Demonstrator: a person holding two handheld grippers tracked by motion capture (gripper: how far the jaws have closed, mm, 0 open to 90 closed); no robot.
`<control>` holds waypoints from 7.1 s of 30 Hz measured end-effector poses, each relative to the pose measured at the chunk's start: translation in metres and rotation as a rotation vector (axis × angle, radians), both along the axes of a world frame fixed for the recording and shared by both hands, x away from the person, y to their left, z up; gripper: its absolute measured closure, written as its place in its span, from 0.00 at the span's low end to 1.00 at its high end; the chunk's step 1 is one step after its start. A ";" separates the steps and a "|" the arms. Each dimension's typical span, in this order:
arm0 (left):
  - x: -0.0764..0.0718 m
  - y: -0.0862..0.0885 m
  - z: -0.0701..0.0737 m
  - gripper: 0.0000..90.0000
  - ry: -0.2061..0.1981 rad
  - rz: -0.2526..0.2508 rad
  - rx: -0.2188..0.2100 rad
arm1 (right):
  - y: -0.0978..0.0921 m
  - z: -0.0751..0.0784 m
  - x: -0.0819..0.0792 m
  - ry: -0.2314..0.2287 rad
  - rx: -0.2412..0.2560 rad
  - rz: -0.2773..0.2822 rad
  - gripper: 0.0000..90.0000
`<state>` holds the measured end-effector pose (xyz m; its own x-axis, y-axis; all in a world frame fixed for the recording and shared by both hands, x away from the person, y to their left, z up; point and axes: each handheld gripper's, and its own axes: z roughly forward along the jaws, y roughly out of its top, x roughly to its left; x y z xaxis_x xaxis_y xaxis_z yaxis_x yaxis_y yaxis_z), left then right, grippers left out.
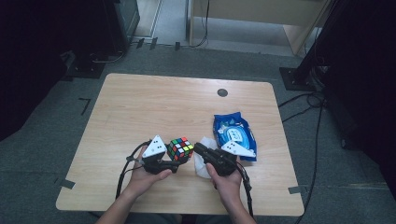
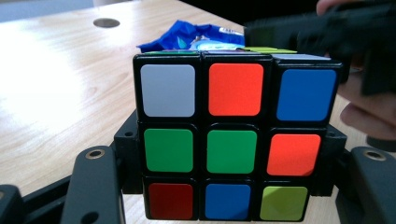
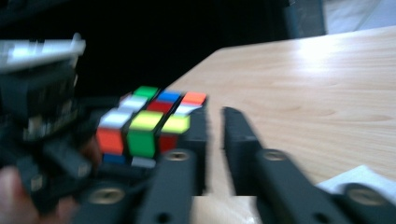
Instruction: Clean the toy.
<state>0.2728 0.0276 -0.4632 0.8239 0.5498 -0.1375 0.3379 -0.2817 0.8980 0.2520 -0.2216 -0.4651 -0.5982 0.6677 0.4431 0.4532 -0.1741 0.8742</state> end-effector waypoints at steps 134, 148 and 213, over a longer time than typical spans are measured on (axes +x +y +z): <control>-0.007 -0.001 -0.001 0.38 -0.026 -0.093 -0.034 | 0.014 0.019 -0.010 -0.100 -0.192 0.099 0.97; 0.002 0.014 0.003 0.38 -0.010 -0.050 -0.062 | 0.000 0.006 0.000 -0.056 -0.240 0.026 0.97; 0.007 0.007 0.013 0.38 0.141 0.043 -0.083 | 0.054 -0.034 -0.017 -0.481 -0.432 0.062 0.34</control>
